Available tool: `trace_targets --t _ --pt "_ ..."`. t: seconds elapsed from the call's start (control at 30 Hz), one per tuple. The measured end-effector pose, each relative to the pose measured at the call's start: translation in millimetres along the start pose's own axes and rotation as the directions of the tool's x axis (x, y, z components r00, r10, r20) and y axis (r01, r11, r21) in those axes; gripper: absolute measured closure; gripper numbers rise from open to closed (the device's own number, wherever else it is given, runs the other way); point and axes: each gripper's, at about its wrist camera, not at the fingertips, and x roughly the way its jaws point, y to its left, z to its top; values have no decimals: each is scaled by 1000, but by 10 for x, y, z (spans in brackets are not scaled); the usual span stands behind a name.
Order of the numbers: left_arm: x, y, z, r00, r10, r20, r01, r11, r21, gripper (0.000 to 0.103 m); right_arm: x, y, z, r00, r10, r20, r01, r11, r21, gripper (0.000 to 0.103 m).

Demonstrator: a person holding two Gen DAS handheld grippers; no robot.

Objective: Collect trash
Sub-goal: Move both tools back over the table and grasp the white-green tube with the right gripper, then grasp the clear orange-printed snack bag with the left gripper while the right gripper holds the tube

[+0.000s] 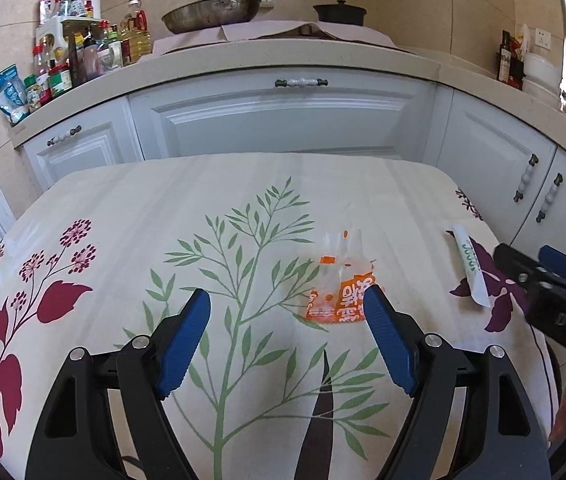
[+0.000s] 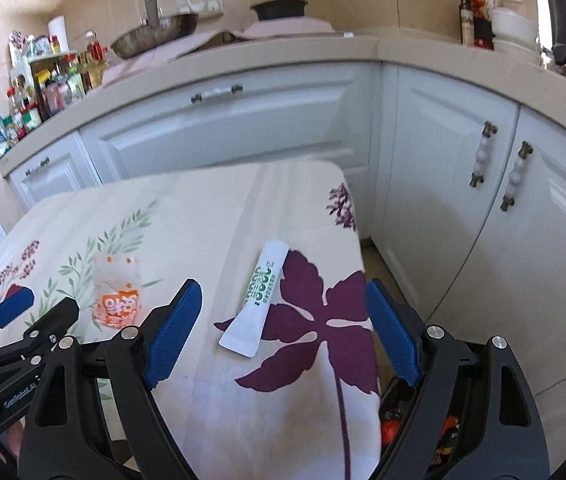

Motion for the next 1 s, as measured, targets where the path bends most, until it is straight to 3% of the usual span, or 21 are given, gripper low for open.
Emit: trace_targets --t 0.13,0.33,0.43,0.6,0.73,1.0 --pt "82 10 13 1000 -5 -23 6 1000 5 26 168 26 20 998 4 -65 -4 1000 -3 36" --pt "148 29 0 998 -23 -50 22 1000 -6 25 319 78 29 992 13 -129 -16 1000 -22 45" --pt "164 19 -6 998 -31 -55 31 999 -7 24 377 93 20 986 35 -160 -40 999 -26 56" --pt "202 -46 7 997 -46 -66 46 999 -3 24 398 103 22 985 25 -169 -33 998 -44 65" --pt "232 -123 26 996 -51 -70 52 999 9 24 393 80 15 985 27 -170 -36 998 -51 82" --pt "343 -216 87 995 -58 -85 59 998 18 24 392 65 18 985 42 -169 -52 997 -52 84"
